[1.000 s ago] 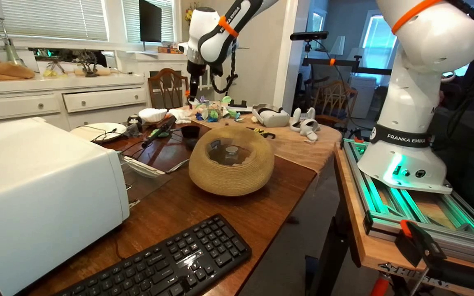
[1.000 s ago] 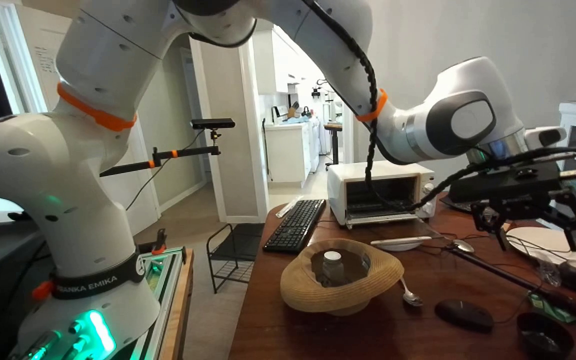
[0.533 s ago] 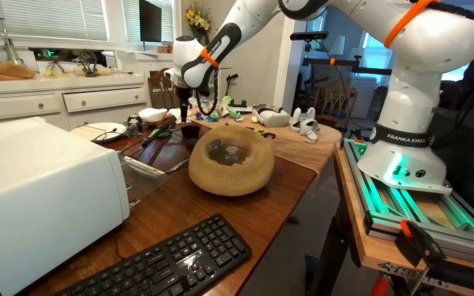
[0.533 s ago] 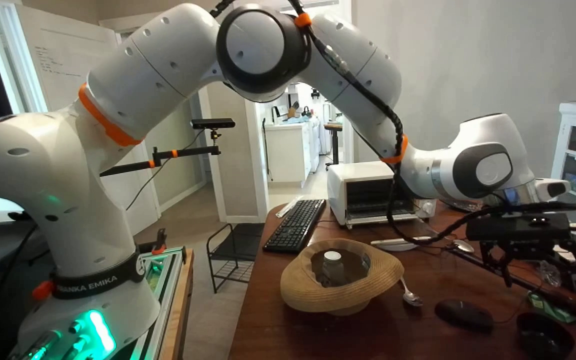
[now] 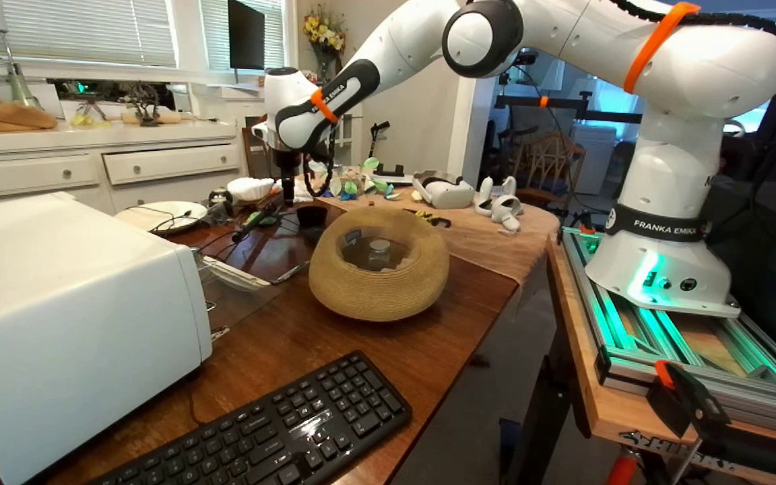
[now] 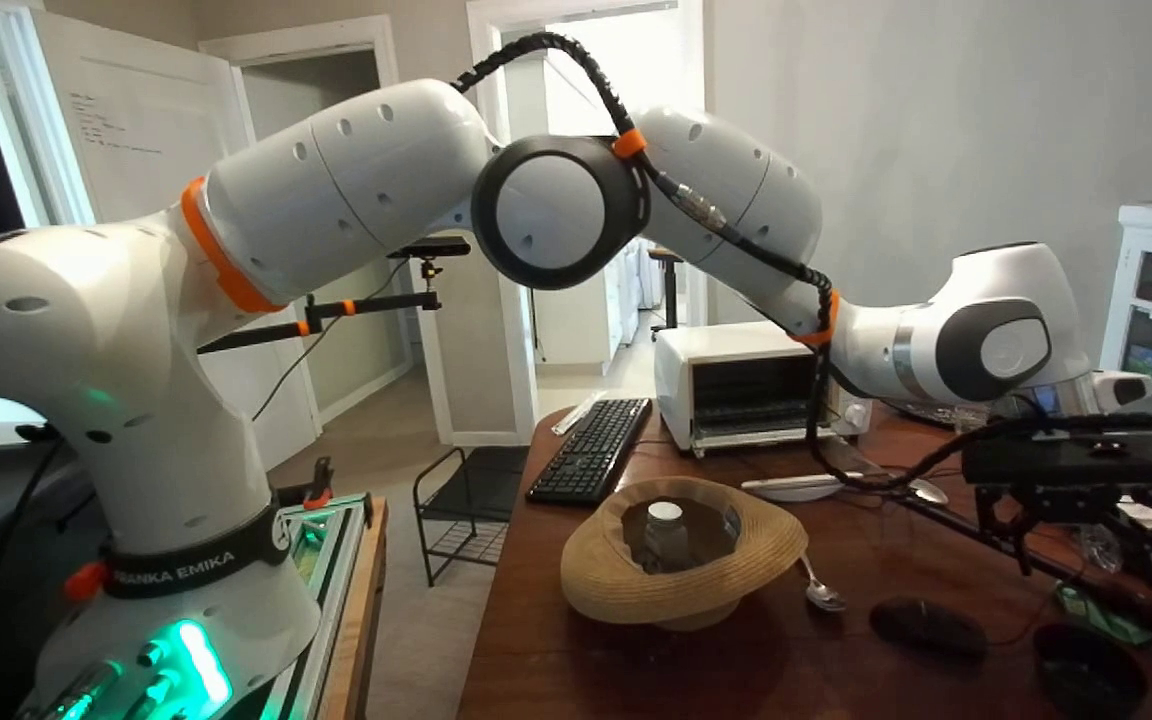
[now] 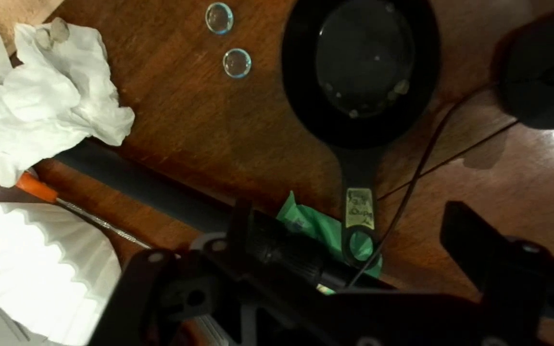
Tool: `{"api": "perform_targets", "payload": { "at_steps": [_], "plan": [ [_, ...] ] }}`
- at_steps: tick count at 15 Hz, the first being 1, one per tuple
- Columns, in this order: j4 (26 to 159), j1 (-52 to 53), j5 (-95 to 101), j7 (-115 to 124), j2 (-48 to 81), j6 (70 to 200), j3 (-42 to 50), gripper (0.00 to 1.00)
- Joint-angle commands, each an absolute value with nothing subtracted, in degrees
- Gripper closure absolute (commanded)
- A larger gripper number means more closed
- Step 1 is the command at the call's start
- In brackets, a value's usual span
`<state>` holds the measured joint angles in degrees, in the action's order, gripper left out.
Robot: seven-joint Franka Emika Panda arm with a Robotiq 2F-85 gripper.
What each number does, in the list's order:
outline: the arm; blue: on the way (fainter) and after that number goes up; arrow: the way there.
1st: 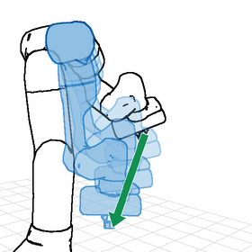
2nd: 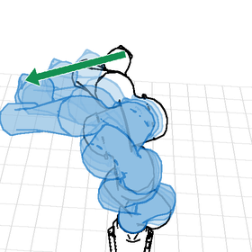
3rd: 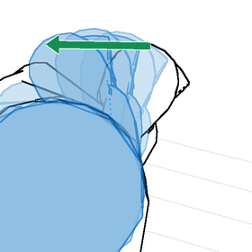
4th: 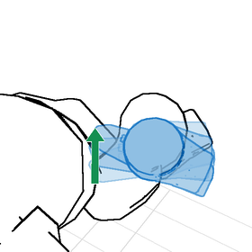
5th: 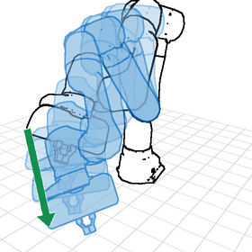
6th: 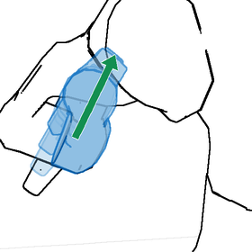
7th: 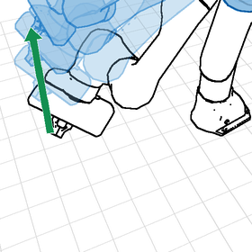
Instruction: Put the black measuring cup in the brown hat.
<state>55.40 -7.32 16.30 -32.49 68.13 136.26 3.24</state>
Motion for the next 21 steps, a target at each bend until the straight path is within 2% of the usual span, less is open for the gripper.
{"api": "perform_targets", "payload": {
  "at_steps": [1,14,18,21],
  "plan": [
    [53.7,-7.4,16.2,-32.9,69.1,135.6,3.2,0.0],
    [49.3,-8.8,15.2,-37.4,74.2,134.1,1.7,0.02],
    [49.1,-8.9,14.8,-37.3,74.8,133.8,1.7,0.4],
    [49.1,-9.1,14.6,-37.1,75.0,133.9,1.7,0.63]
  ]
}}
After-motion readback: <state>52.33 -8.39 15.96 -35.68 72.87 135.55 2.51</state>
